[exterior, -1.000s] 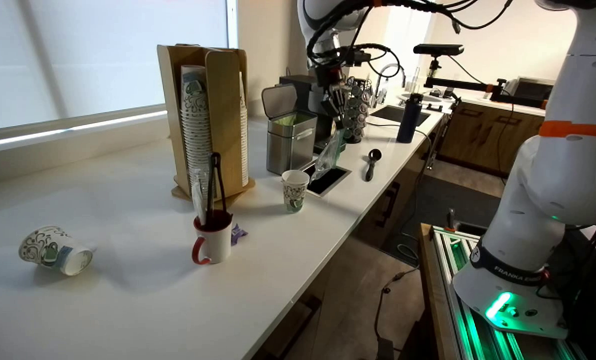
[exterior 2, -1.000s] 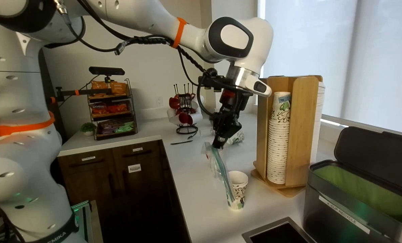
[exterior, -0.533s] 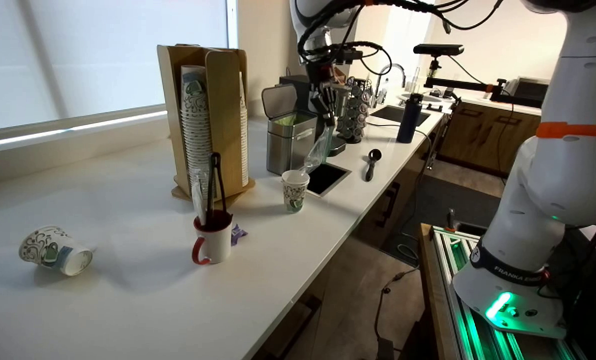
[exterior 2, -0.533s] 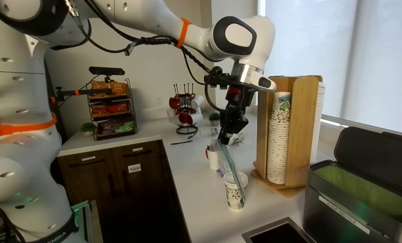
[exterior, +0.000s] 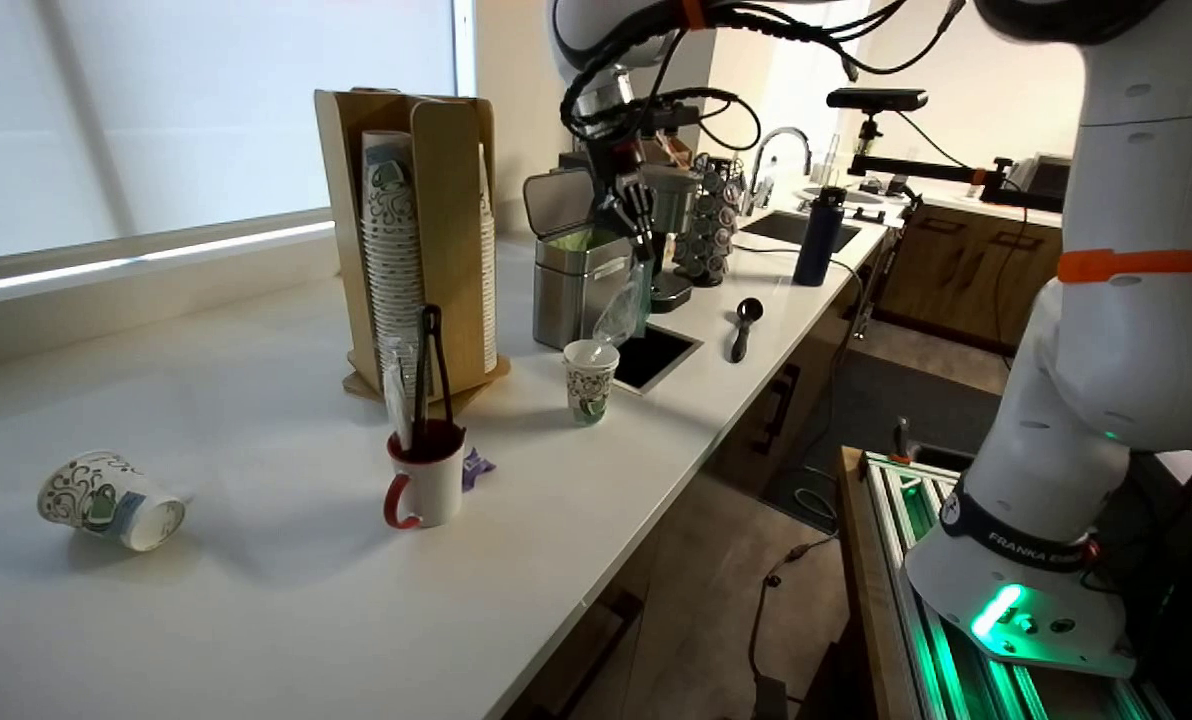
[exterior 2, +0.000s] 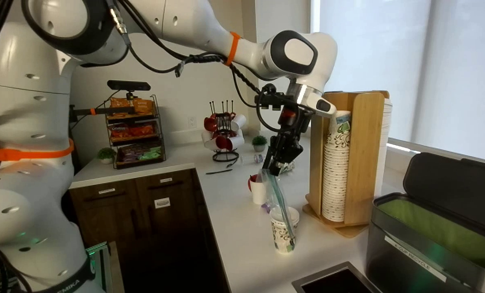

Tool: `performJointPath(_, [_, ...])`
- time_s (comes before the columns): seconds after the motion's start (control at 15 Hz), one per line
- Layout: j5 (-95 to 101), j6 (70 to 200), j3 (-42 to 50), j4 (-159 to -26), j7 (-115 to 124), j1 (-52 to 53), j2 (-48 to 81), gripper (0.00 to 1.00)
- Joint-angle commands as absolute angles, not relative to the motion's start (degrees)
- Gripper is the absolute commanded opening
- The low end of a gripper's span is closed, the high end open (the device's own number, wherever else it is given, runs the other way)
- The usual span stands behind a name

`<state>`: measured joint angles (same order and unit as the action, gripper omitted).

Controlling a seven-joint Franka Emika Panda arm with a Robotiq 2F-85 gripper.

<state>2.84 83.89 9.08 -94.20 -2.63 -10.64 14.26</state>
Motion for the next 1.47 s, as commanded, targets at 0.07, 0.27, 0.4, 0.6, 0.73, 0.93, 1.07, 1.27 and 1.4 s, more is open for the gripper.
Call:
performJointPath(0.07, [4.2,81.0,8.8,-88.3,1.6,-9.6,20.4,0.01])
performJointPath(0.27, [5.3,81.8,8.7,-86.6,4.5,-8.8,23.1,0.01])
performJointPath(0.4, [5.9,82.0,8.7,-85.9,5.9,-8.3,24.3,0.01])
performJointPath(0.6, [6.8,83.2,8.6,-86.0,7.3,-7.7,24.9,0.01])
performJointPath(0.73, [7.0,84.2,8.4,-86.7,7.4,-7.5,24.6,0.01])
performJointPath(0.93, [6.6,86.3,8.1,-87.6,7.2,-7.4,23.9,0.01])
performJointPath(1.07, [6.3,87.7,7.9,-88.1,7.1,-7.3,23.6,0.01])
performJointPath(1.27, [4.2,88.1,7.3,-88.6,5.8,-7.9,23.1,0.01])
performJointPath(1.4, [2.4,87.7,6.8,-89.8,4.0,-8.3,22.0,0.01])
